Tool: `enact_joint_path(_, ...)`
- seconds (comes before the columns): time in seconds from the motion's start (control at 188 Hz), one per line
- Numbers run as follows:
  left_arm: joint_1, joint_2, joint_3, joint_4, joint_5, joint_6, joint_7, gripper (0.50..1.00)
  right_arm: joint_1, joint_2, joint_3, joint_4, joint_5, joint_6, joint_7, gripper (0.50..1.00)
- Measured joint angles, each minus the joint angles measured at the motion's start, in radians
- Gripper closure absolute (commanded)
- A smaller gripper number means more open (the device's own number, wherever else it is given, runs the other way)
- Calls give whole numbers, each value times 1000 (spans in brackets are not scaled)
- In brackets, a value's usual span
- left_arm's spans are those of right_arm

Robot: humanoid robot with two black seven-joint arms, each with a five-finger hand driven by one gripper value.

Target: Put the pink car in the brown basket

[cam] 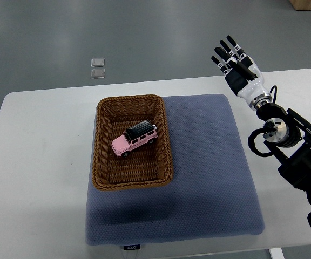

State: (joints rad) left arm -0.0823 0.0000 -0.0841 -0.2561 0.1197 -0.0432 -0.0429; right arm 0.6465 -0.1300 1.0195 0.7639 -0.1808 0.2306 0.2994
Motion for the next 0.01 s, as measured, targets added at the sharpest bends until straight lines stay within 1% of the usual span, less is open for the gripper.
enact_joint_path(0.011, 0, 0, 0, 0, 0, 0, 0, 500, -2, 0, 0, 0, 2, 0, 0, 585)
